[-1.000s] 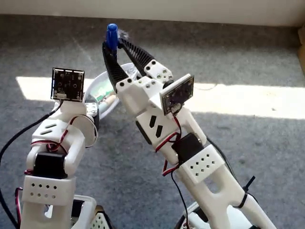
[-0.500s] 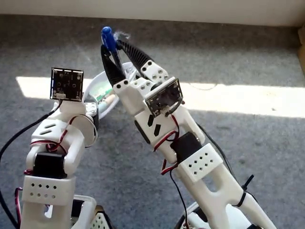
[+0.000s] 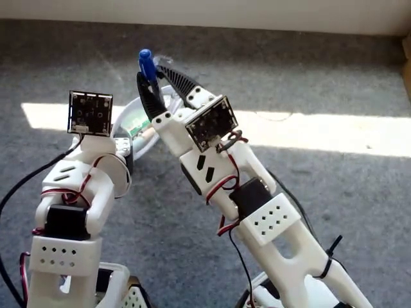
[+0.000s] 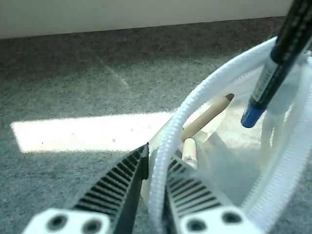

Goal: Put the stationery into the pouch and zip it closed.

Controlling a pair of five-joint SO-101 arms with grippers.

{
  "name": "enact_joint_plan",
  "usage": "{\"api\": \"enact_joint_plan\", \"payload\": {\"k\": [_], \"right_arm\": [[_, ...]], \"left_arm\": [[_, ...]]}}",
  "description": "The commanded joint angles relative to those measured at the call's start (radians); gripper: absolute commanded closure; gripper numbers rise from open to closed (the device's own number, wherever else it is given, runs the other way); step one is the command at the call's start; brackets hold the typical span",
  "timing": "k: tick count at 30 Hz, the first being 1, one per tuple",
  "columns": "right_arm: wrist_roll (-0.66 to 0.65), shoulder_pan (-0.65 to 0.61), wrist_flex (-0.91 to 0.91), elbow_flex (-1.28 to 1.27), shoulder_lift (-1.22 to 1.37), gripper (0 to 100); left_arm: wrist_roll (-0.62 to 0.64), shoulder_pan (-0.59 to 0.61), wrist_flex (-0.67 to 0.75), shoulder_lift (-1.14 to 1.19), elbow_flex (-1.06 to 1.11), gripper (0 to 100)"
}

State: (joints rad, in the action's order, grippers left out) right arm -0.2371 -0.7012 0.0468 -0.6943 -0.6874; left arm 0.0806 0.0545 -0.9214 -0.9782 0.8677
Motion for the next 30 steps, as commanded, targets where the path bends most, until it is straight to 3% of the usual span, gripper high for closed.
{"api": "enact_joint_plan", "payload": {"k": [1,7,16,19,22,30], "right_arm": [[-0.014,0.015,-0.007,0.027,-0.016,98.3],[-0.011,0.028,-0.194,0.099,-0.018,85.4],[-0.011,0.039,-0.298,0.173,-0.018,85.1],[-0.011,0.035,-0.300,0.174,-0.018,89.2],[-0.011,0.027,-0.300,0.177,-0.018,99.7],[-0.018,-0.077,-0.302,0.171,-0.018,99.2]], "left_arm": [[0.009,0.028,0.009,0.005,0.027,99],[0.008,0.028,0.009,0.005,0.027,99],[0.008,0.028,0.009,0.005,0.027,99],[0.008,0.028,0.009,0.005,0.027,99],[0.008,0.028,0.009,0.005,0.027,99],[0.008,0.028,0.009,0.005,0.027,99]]}}
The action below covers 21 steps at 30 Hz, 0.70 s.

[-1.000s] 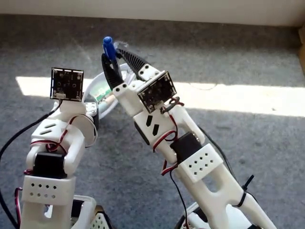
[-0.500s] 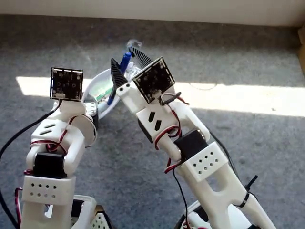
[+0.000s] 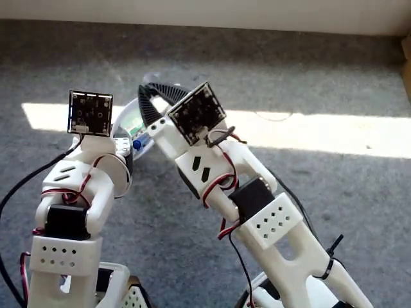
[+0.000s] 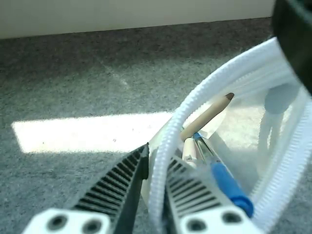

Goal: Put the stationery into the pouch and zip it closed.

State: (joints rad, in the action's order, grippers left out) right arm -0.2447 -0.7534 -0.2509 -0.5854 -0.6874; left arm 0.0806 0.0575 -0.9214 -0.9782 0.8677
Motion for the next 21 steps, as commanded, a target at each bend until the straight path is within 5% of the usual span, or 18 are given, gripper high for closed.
{"api": "enact_joint_plan", "payload": {"k": [1,16,21], "right_arm": [[-0.011,-0.024,-0.004,0.062,-0.018,99.2],[-0.003,0.147,-0.007,0.091,-0.018,93.7],[-0.003,0.148,-0.232,0.226,-0.018,93.7]], "left_arm": [[0.008,0.025,0.009,0.005,0.027,99],[0.006,0.027,0.009,0.005,0.027,99],[0.006,0.027,0.009,0.005,0.027,99]]}}
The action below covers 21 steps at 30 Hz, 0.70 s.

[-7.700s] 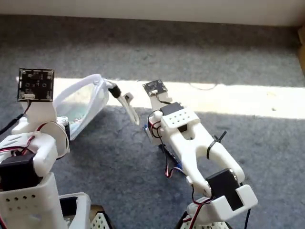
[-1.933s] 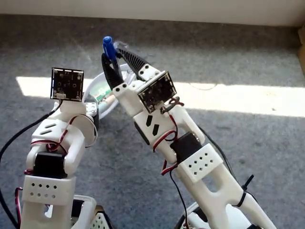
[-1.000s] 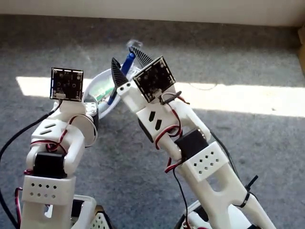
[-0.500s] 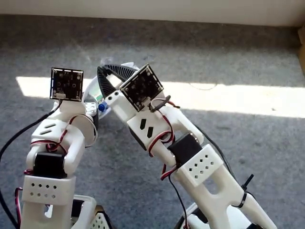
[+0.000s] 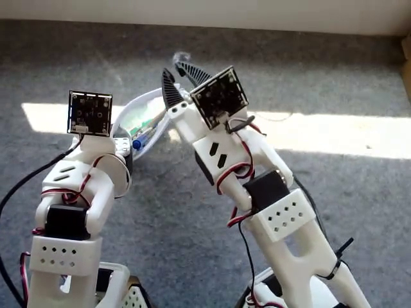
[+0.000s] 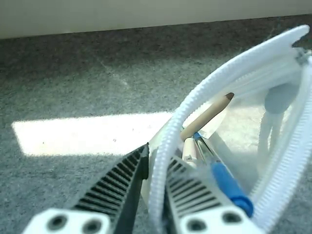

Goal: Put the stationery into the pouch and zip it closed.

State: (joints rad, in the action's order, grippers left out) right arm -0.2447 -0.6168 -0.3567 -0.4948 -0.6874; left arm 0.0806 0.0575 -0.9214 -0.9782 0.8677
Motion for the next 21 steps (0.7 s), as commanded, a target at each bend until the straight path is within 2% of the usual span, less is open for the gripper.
{"api": "enact_joint_plan", "payload": {"k": [1,9,16,21], "right_arm": [[-0.003,0.012,-0.189,0.177,-0.018,93.7],[-0.008,0.039,-0.639,0.429,-0.005,93.2],[-0.003,0.081,-0.759,0.332,-0.018,93.2],[-0.002,0.079,-0.684,0.148,-0.018,93.1]], "left_arm": [[0.006,0.027,0.009,0.005,0.027,99],[0.011,0.027,0.005,0.005,0.027,99],[0.011,0.027,0.005,0.007,0.028,99],[0.011,0.027,0.008,0.007,0.028,99]]}}
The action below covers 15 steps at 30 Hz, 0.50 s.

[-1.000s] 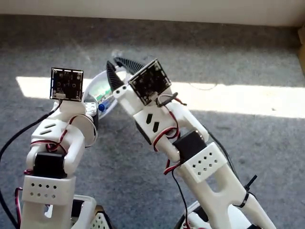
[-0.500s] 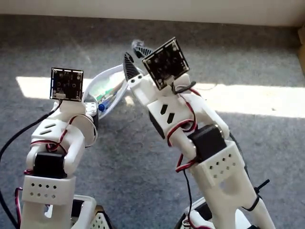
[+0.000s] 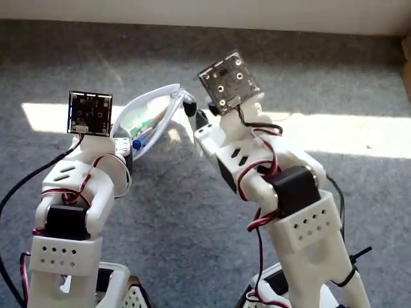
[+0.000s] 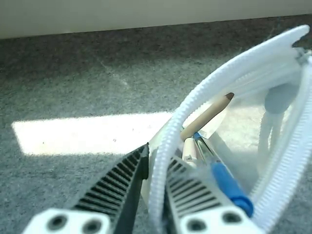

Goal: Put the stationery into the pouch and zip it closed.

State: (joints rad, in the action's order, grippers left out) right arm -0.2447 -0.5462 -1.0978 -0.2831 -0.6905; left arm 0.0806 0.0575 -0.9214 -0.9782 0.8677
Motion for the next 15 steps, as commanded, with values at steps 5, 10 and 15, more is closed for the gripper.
{"api": "enact_joint_plan", "payload": {"k": [5,10,15], "right_arm": [[0.002,0.007,0.194,-0.222,-0.016,93.1],[0.055,0.007,0.309,-0.271,-0.015,86.7],[0.054,-0.016,0.392,-0.295,-0.002,81.0]], "left_arm": [[0.011,0.025,0.009,0.007,0.028,99],[0.011,0.025,0.009,0.007,0.028,99],[0.011,0.025,0.009,0.007,0.028,99]]}}
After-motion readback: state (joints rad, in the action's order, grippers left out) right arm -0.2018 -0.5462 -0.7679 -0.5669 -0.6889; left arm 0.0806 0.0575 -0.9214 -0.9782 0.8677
